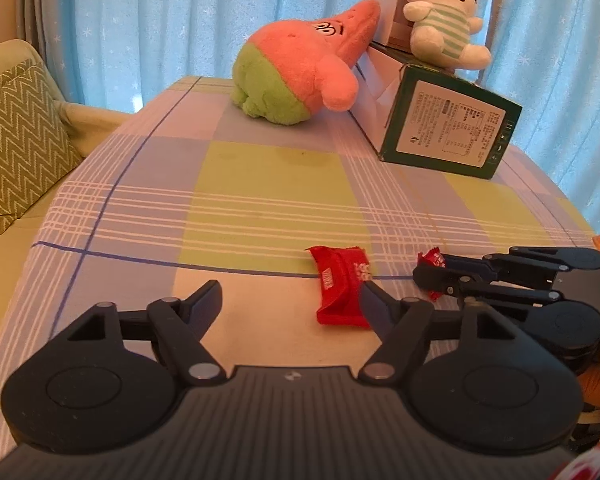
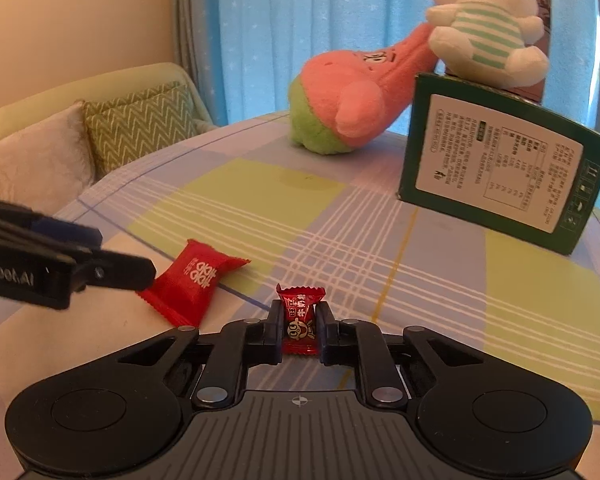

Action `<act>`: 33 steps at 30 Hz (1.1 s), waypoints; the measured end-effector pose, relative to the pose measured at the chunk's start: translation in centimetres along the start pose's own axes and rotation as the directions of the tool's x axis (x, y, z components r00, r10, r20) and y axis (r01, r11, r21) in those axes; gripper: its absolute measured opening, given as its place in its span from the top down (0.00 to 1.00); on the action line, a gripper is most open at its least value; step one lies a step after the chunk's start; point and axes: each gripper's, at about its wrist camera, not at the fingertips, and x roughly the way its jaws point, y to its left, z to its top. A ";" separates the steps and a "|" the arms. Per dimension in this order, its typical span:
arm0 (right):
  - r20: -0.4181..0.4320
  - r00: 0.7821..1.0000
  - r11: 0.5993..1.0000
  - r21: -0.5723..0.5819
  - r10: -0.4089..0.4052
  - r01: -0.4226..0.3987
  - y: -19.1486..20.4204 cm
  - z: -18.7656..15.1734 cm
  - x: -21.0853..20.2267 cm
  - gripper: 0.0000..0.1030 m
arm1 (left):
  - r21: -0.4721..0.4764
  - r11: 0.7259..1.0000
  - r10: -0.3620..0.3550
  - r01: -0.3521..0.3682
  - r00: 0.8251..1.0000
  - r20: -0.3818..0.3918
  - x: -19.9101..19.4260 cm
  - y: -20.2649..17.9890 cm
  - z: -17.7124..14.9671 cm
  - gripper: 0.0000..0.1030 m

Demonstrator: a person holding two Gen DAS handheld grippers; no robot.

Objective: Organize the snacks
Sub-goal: 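Grasp the small red candy with the right tool while the left tool grasps the large red candy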

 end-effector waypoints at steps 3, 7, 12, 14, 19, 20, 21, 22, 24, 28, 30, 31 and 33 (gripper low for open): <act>0.006 1.000 0.998 0.052 -0.028 0.028 -1.0 0.3 -0.5 0.84 | 0.007 1.000 -0.029 0.029 1.000 0.007 0.4 -0.8 0.0 0.36; -0.007 0.998 0.990 0.126 -0.056 0.057 -2.3 0.3 -0.8 0.84 | 0.015 0.999 -0.043 0.043 0.999 0.021 1.1 -1.6 -0.2 0.42; -0.017 0.997 0.989 0.128 -0.070 0.071 -2.8 -0.1 -1.2 0.84 | 0.032 0.999 -0.030 0.028 0.999 0.040 1.9 -2.5 0.1 0.56; -0.020 0.997 0.989 0.126 -0.072 0.073 -2.9 -0.2 -1.3 0.84 | 0.044 0.999 -0.019 0.017 0.999 0.039 2.3 -2.9 0.3 0.59; -0.021 0.997 0.990 0.121 -0.071 0.073 -2.8 -0.5 -1.7 0.84 | 0.103 0.995 0.003 -0.005 1.000 0.024 3.3 -4.2 0.3 0.62; -0.022 0.997 0.990 0.120 -0.071 0.073 -2.9 -0.5 -1.7 0.85 | 0.113 0.993 0.012 -0.014 1.000 0.020 3.4 -4.4 0.3 0.64; -0.024 0.997 0.990 0.119 -0.071 0.073 -2.9 -0.5 -1.6 0.85 | 0.118 0.993 0.017 -0.019 1.000 0.015 3.6 -4.5 0.2 0.66; -0.026 0.997 0.990 0.119 -0.072 0.075 -2.9 -0.5 -1.6 0.85 | 0.116 0.993 0.022 -0.023 1.000 0.009 3.7 -4.5 0.1 0.68; -0.030 0.997 0.990 0.120 -0.073 0.076 -3.0 -0.6 -1.6 0.85 | 0.112 0.993 0.030 -0.031 1.000 0.011 3.7 -4.5 0.1 0.71; -0.034 0.996 0.989 0.120 -0.081 0.085 -3.1 -0.8 -1.7 0.85 | 0.098 0.995 0.033 -0.033 0.999 0.003 3.7 -4.4 0.4 0.74; -0.037 0.995 0.988 0.126 -0.091 0.095 -3.2 -0.8 -1.8 0.85 | 0.099 0.994 0.035 -0.035 0.999 0.003 3.6 -4.5 0.4 0.75; -0.038 0.995 0.987 0.131 -0.095 0.099 -3.3 -0.8 -1.9 0.85 | 0.100 0.994 0.036 -0.036 0.999 0.004 3.6 -4.5 0.4 0.76; -0.039 0.994 0.985 0.138 -0.103 0.108 -3.5 -0.8 -2.0 0.85 | 0.103 0.994 0.039 -0.040 0.999 0.007 3.4 -4.6 0.4 0.77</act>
